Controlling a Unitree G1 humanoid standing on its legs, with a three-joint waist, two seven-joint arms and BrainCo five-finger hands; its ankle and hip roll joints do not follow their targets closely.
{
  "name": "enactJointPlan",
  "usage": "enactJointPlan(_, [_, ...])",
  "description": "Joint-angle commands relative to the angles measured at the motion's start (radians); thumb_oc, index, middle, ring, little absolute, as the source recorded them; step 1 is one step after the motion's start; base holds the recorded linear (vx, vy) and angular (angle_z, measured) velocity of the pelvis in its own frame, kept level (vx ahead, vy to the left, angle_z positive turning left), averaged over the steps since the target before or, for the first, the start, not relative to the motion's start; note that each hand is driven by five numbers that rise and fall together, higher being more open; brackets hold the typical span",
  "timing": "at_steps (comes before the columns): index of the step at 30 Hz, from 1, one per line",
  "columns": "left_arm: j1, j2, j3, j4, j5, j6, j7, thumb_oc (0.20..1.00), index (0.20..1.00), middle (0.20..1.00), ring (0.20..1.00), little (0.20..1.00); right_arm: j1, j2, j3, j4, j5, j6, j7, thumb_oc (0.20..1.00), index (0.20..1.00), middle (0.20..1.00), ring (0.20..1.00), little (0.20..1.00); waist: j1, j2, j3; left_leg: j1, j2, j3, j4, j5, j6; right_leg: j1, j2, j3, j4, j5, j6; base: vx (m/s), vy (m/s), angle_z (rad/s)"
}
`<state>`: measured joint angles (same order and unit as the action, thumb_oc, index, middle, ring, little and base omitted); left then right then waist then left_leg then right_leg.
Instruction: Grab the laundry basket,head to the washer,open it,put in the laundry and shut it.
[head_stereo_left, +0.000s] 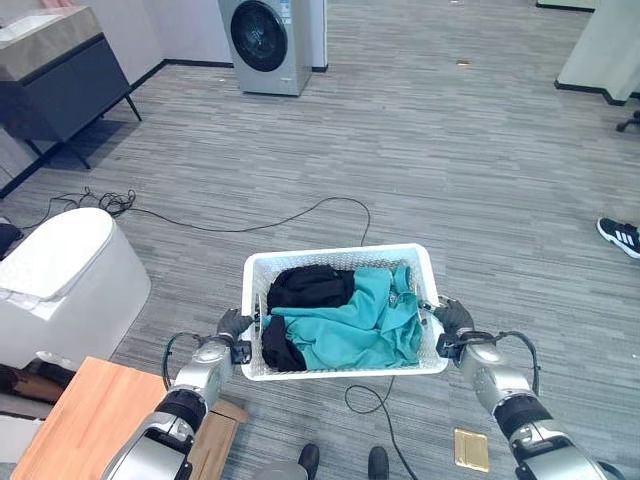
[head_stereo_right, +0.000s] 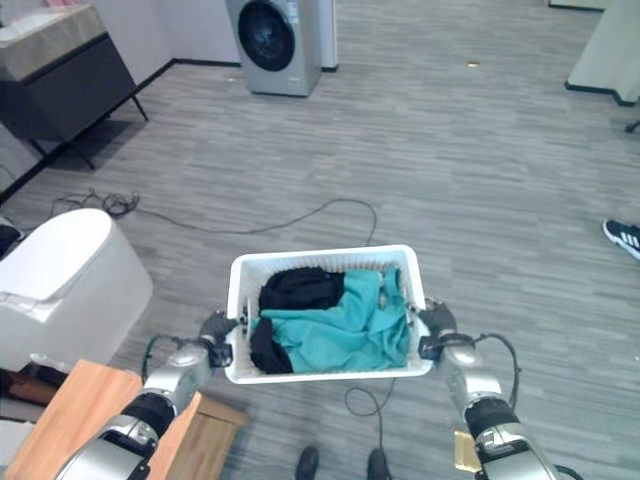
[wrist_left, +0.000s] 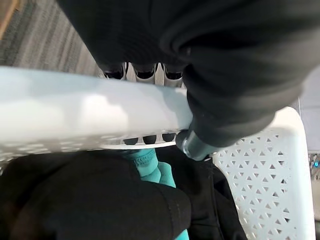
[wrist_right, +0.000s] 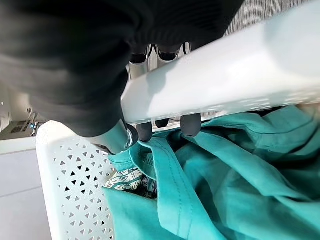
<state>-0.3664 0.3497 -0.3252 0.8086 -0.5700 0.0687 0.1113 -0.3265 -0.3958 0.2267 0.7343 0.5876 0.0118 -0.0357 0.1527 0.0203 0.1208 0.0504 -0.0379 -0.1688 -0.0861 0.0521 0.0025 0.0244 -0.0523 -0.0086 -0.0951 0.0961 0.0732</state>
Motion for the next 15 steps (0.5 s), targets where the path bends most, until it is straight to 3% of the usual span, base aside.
enactJointPlan(1, [-0.131, -0.009, 0.020, 0.045, -0.033, -0.072, -0.049, 0.200, 0.200, 0.200, 0.200, 0.200, -0.015, 0.012, 0.001, -0.038, 0.076, -0.038, 0.103, 0.200, 0.200, 0.200, 0.200, 0.200, 0.022, -0.031, -0.088, -0.064, -0.025, 0.007, 0.070, -0.090, 0.006, 0.054, -0.004, -0.019, 0.053, -0.158, 0.055, 0.03, 0.002, 0.15])
enactJointPlan(5, [-0.156, -0.014, 0.025, 0.059, -0.070, -0.075, -0.043, 0.200, 0.200, 0.200, 0.200, 0.200, -0.058, 0.027, 0.013, -0.034, 0.089, -0.044, 0.093, 0.200, 0.200, 0.200, 0.200, 0.200, 0.029, -0.033, -0.092, -0.058, -0.027, 0.009, 0.068, -0.093, 0.012, 0.058, -0.008, -0.015, 0.044, -0.154, 0.064, 0.03, 0.024, 0.04])
enactJointPlan(7, [-0.158, -0.041, 0.047, 0.074, -0.160, -0.075, -0.044, 0.200, 0.200, 0.200, 0.200, 0.200, -0.073, 0.037, 0.006, -0.035, 0.107, -0.051, 0.080, 0.200, 0.200, 0.200, 0.200, 0.200, 0.034, -0.034, -0.092, -0.054, -0.028, 0.012, 0.064, -0.094, 0.016, 0.062, -0.010, -0.011, 0.037, -0.149, 0.070, 0.02, 0.040, -0.04])
enactJointPlan(15, [-0.202, -0.021, 0.035, 0.041, -0.172, -0.087, -0.028, 0.200, 0.200, 0.200, 0.200, 0.200, -0.115, 0.042, -0.031, -0.044, 0.159, -0.083, 0.046, 0.200, 0.200, 0.200, 0.200, 0.200, 0.065, -0.033, -0.103, -0.053, -0.032, 0.024, 0.061, -0.100, 0.024, 0.066, -0.022, 0.003, 0.030, -0.146, 0.082, 0.02, 0.050, -0.07])
